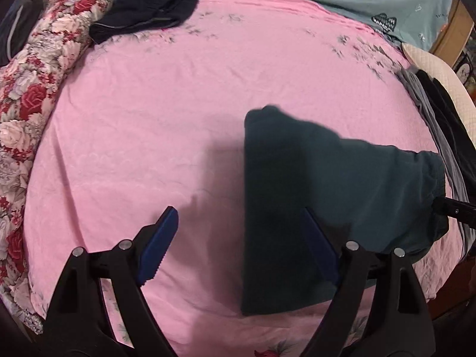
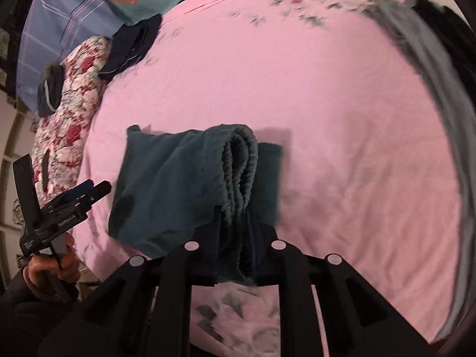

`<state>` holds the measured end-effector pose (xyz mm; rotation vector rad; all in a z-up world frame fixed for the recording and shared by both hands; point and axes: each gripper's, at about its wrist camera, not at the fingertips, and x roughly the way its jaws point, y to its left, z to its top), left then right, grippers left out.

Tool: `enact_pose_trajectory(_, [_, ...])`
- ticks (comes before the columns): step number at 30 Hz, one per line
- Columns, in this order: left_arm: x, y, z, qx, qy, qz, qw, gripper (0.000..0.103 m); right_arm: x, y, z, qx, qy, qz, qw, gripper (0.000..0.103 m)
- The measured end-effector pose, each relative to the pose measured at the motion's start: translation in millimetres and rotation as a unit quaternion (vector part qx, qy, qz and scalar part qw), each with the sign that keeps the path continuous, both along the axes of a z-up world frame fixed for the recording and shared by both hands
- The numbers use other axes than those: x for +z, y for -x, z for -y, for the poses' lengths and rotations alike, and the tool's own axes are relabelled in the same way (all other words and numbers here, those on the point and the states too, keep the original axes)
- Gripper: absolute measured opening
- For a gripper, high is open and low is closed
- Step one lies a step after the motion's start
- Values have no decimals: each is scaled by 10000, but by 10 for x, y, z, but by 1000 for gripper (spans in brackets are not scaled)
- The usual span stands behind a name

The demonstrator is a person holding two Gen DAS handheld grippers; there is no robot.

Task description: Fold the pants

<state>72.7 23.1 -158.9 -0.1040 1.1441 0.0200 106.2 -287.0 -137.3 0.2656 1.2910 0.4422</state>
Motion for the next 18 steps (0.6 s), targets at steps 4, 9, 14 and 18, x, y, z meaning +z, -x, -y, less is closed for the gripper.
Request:
enact_pose_trajectory(4, [-231,-25,8,-51,112,-365,9993,85,-284,75,53,-62,178,-312,9993,33])
enact_pose_trajectory(9, [128,30,16,-31,-101,334,9994,85,-2,95,216,-510,225,166,9983,53])
enact_pose_trajectory(14, [210,-24,525,-973,221,595,9932,85,313,30,-45,7,-326,1113,9932,52])
enact_pose_trajectory(18, [-162,97,987,-1847,-14,108,9827,85,-128,-116,-271,580,-229,646,9960,44])
